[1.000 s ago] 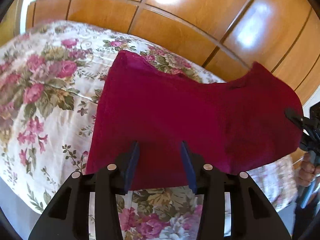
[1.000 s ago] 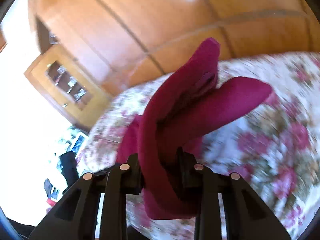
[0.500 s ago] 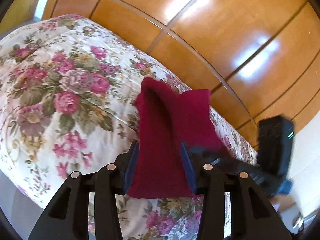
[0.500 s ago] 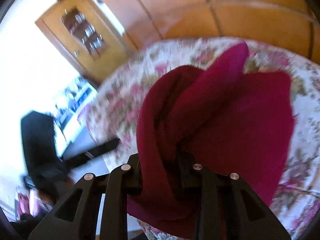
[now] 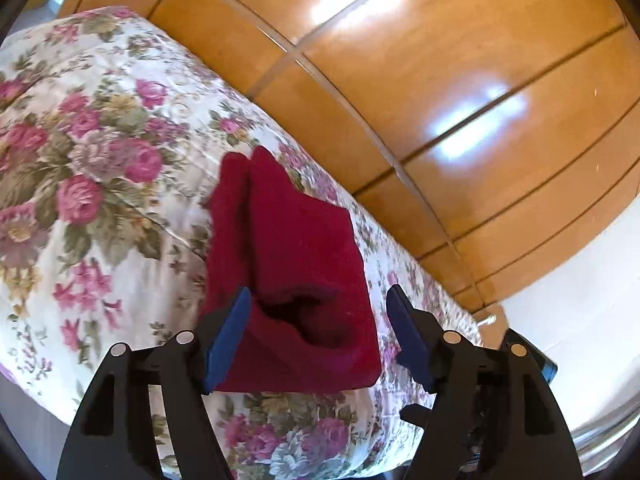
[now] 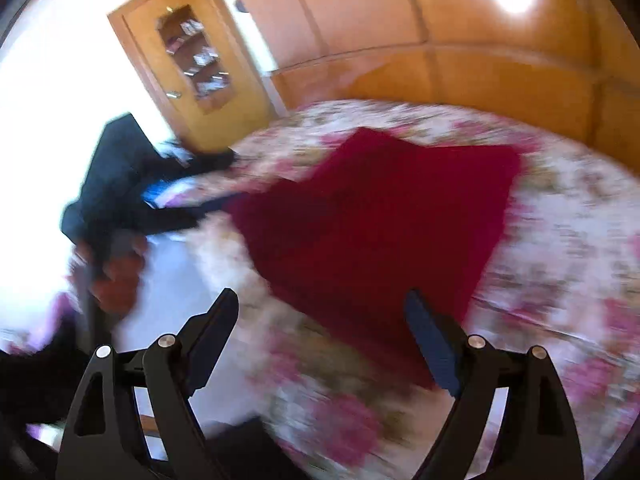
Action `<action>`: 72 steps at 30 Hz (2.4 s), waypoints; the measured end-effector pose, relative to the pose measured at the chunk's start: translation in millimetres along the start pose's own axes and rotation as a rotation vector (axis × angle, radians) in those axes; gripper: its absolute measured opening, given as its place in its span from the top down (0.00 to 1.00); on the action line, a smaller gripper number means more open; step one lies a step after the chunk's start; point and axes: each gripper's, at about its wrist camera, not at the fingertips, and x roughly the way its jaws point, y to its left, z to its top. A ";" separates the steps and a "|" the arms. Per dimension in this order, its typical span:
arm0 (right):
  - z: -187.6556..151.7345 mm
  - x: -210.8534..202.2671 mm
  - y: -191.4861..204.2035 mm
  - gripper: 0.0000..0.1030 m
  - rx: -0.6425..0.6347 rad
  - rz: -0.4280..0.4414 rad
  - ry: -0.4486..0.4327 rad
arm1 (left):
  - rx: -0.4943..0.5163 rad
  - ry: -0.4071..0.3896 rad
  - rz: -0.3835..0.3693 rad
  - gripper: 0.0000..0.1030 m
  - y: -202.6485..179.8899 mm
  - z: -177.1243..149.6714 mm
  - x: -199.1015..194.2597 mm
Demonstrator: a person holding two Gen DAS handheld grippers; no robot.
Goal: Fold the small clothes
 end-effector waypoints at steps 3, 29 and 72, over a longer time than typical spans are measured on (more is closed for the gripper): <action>-18.0 8.5 1.3 0.27 -0.025 -0.095 0.027 | 0.040 0.054 0.055 0.33 -9.4 -6.2 14.9; -55.5 10.2 -41.3 0.49 0.062 -0.116 0.077 | 0.087 0.003 0.356 0.52 15.4 -45.2 15.8; 31.4 89.8 -95.2 0.07 0.290 -0.076 0.026 | 0.342 -0.057 0.544 0.28 -5.8 -21.6 58.4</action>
